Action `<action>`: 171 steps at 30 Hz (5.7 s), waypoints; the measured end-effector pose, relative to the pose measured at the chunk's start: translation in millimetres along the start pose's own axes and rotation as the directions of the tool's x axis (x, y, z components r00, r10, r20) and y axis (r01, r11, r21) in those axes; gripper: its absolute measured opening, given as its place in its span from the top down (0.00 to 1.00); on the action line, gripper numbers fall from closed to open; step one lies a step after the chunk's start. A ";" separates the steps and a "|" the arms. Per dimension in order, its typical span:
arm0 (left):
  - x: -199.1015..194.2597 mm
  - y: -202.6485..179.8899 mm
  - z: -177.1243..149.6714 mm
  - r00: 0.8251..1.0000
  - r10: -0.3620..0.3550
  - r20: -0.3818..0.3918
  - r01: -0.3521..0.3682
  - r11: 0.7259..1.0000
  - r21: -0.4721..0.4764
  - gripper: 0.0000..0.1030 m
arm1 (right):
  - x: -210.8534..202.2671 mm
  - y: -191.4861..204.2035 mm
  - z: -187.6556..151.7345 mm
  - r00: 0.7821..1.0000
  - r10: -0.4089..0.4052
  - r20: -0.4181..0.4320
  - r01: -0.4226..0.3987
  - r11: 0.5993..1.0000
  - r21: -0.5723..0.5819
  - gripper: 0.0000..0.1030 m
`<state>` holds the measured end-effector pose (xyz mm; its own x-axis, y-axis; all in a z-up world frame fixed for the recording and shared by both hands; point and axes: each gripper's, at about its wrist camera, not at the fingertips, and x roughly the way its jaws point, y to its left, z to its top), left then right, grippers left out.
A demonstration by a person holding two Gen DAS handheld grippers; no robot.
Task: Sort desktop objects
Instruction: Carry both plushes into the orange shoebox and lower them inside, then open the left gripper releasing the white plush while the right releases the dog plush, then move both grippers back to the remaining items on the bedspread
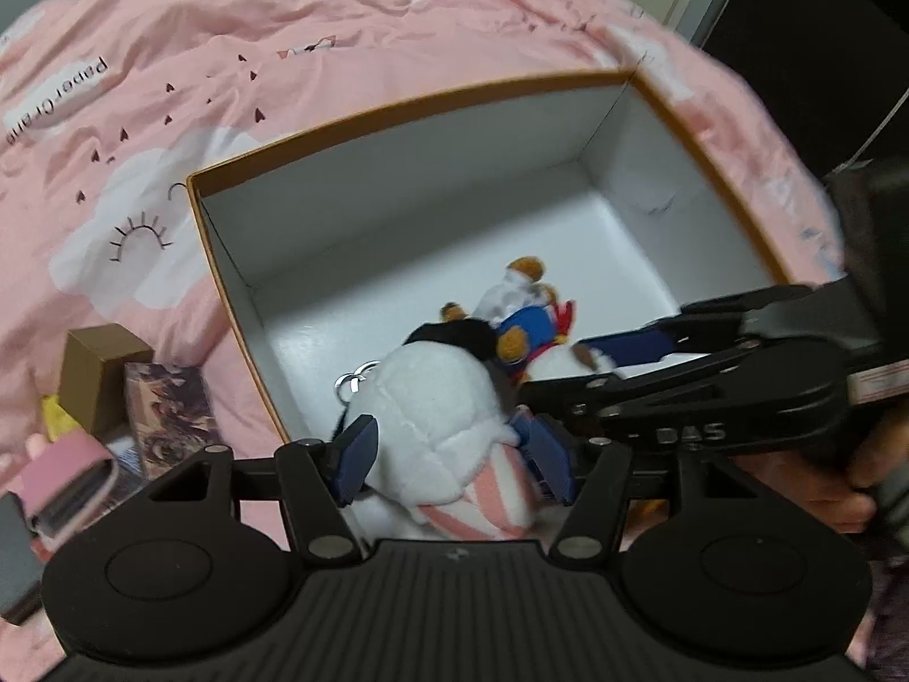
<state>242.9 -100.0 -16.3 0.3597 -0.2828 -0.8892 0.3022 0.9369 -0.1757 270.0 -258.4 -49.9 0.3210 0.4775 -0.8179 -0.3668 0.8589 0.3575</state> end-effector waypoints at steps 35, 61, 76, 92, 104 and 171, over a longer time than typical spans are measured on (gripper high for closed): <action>-45.7 49.2 -20.8 0.981 -0.002 0.195 0.027 0.992 -0.122 0.59 | 16.9 -2.7 9.1 0.981 0.154 -0.120 -0.149 0.987 0.053 0.50; 49.9 -6.1 41.4 0.982 0.028 -0.185 0.064 0.879 0.472 0.69 | 10.7 6.1 6.3 0.986 0.116 -0.117 -0.130 0.985 -0.117 0.50; 31.3 -5.3 35.3 0.980 0.049 -0.195 0.044 0.893 0.447 0.74 | 25.8 13.2 8.6 0.988 -0.008 -0.153 -0.033 0.964 -0.263 0.50; 26.0 0.7 19.1 0.985 0.027 -0.168 0.048 0.904 0.424 0.75 | 39.6 2.3 15.5 0.979 0.048 -0.198 -0.073 0.990 -0.124 0.50; 18.8 -1.9 16.4 0.992 0.026 -0.120 0.028 0.902 0.431 0.75 | 30.5 20.0 16.2 0.981 -0.063 -0.182 0.037 0.989 -0.142 0.32; -125.5 186.5 -106.3 0.972 0.205 0.118 -0.153 0.924 -0.350 0.66 | 25.2 202.4 24.8 0.986 -0.163 0.024 0.150 0.833 -0.533 0.55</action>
<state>160.3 132.1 17.7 0.5158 -0.1066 -0.8500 -0.0850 0.9810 -0.1746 225.5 -67.9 13.1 0.3972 0.3355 -0.8542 -0.7224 0.6884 -0.0656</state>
